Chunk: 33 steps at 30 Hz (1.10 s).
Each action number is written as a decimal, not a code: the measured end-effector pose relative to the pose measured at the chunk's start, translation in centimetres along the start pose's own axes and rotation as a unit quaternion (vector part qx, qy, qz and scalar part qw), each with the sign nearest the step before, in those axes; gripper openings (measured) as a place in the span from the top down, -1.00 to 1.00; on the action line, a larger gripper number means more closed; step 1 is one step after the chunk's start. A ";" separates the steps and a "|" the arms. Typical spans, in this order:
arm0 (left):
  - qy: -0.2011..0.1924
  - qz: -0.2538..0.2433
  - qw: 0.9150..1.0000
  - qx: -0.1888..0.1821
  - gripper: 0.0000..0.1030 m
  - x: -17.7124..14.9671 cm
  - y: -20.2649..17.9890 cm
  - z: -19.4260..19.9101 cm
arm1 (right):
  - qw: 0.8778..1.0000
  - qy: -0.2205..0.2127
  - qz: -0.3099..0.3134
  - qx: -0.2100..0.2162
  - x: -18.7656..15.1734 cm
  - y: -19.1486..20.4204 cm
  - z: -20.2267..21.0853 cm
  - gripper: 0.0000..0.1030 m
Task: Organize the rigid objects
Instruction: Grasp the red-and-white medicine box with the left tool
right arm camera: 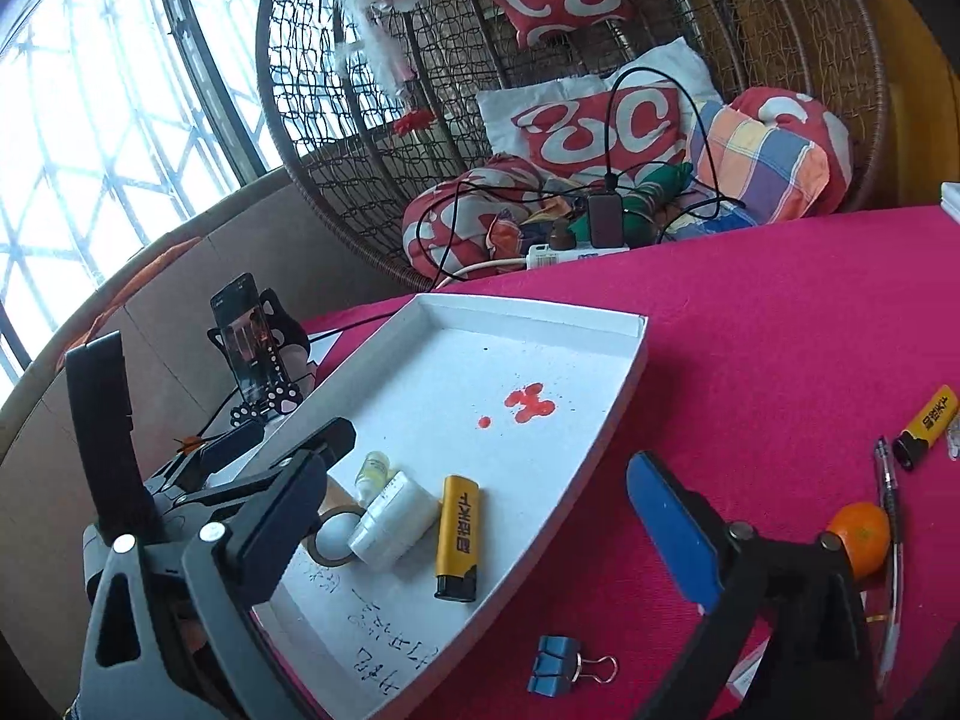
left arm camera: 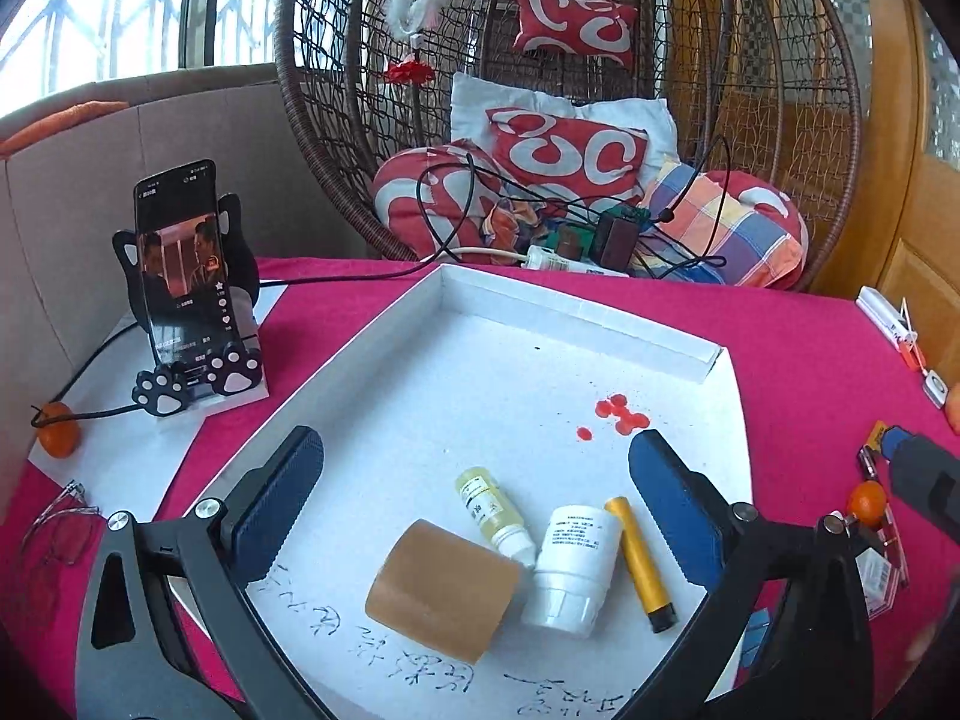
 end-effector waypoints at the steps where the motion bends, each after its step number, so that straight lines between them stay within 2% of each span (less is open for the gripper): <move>1: -0.006 0.006 1.000 -0.008 -1.00 0.0 -0.2 0.5 | 1.000 -0.020 0.003 -0.004 0.4 -0.4 1.2 -1.00; 5: -0.028 0.003 0.998 -0.057 -0.99 -0.4 -2.3 3.2 | 0.995 -0.091 0.004 -0.031 2.1 -3.1 6.1 -1.00; 7: -0.030 -0.011 0.996 -0.084 -0.99 -1.0 -4.0 4.3 | 0.993 -0.113 0.002 -0.039 2.8 -4.8 8.0 -1.00; 11: -0.004 -0.038 0.988 -0.150 -0.99 -3.0 -8.4 5.7 | 0.990 -0.120 -0.031 -0.061 2.5 -8.7 10.3 -1.00; 16: 0.034 -0.113 0.969 -0.216 -0.99 -6.5 -15.3 7.1 | 0.982 -0.126 -0.072 -0.121 0.8 -13.7 12.9 -1.00; 21: 0.062 -0.199 0.950 -0.232 -0.99 -10.1 -21.3 6.4 | 0.977 -0.128 -0.109 -0.134 -0.2 -16.8 14.4 -1.00; 23: 0.081 -0.212 0.943 -0.241 -0.99 -11.0 -22.6 5.5 | 0.978 -0.108 -0.112 -0.137 -0.4 -17.4 14.2 -1.00; 25: 0.095 -0.223 0.941 -0.238 -0.99 -11.5 -23.8 4.6 | 0.982 -0.069 -0.108 -0.142 -1.0 -17.7 13.3 -1.00; 27: 0.097 -0.230 0.940 -0.234 -0.88 -11.7 -24.5 4.0 | 0.981 -0.047 -0.106 -0.155 -1.9 -18.1 12.9 -0.99; 29: 0.100 -0.234 0.939 -0.229 -0.60 -11.8 -25.0 3.4 | 0.978 -0.048 -0.114 -0.171 -2.8 -19.1 13.0 -0.99; 30: 0.104 -0.236 0.939 -0.226 -0.53 -11.9 -25.1 3.2 | 0.978 -0.044 -0.117 -0.170 -3.1 -19.4 12.9 -0.97; 31: 0.112 -0.236 0.939 -0.224 -0.48 -12.0 -25.3 2.8 | 0.978 -0.037 -0.120 -0.169 -3.3 -19.8 12.8 -0.91; 33: 0.120 -0.231 0.939 -0.226 -0.44 -12.0 -25.2 2.4 | 0.976 -0.023 -0.126 -0.175 -3.4 -20.8 12.3 -0.50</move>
Point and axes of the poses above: each gripper's, at about its wrist camera, not at the fingertips, and z roughly against the way its jaws point, y to its left, x to its top, the point moved 7 cm from there along -z, roughly the way its jaws point, and after that the axes turned 5 degrees about x, right-handed, at the moved point
